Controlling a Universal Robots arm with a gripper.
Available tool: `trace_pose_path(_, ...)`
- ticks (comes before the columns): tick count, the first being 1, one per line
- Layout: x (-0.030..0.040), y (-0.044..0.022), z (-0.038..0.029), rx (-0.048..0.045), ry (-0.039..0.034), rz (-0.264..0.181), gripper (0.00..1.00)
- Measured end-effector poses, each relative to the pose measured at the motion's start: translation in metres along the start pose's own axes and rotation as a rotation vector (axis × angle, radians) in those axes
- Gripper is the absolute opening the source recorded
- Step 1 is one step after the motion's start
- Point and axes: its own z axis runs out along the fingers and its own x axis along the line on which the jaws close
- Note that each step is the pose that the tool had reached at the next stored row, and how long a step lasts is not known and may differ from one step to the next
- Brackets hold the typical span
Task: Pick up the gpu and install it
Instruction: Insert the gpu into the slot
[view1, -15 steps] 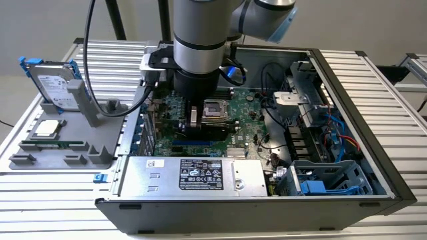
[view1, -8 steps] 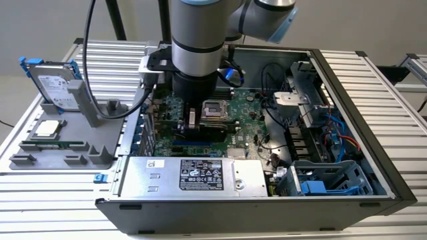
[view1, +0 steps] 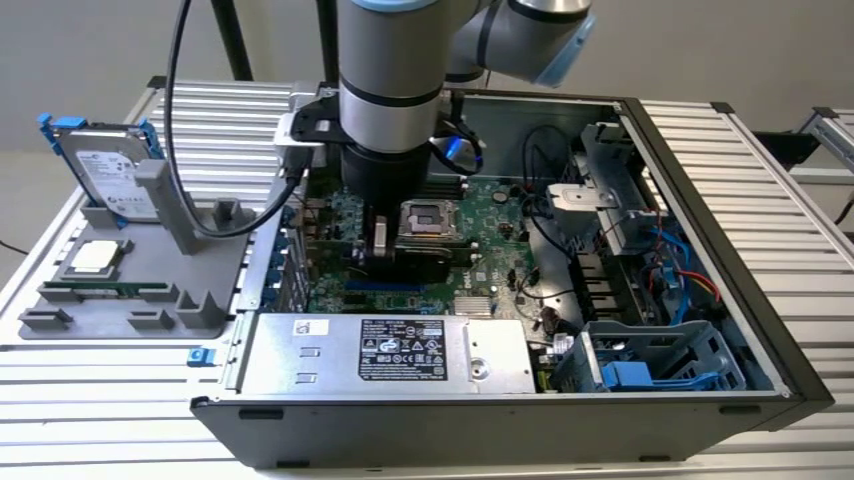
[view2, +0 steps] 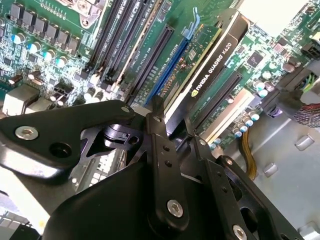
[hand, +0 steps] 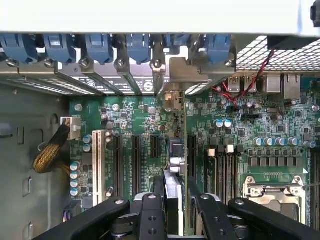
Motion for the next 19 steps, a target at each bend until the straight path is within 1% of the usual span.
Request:
trace_pose_path(5, -0.0017, 0.0012, 0.0016, 0.0000, -0.0014, -0.003, 0.00)
trace_pose_path(9, -0.0020, 0.0020, 0.0027, 0.0000, -0.0055, -0.007, 0.00)
trace_pose_path(12, -0.0020, 0.0032, 0.0034, 0.0000, -0.0069, -0.008, 0.00)
trace_pose_path(19, -0.0018, 0.0036, 0.0040, -0.0001, -0.0065, -0.008, 0.00)
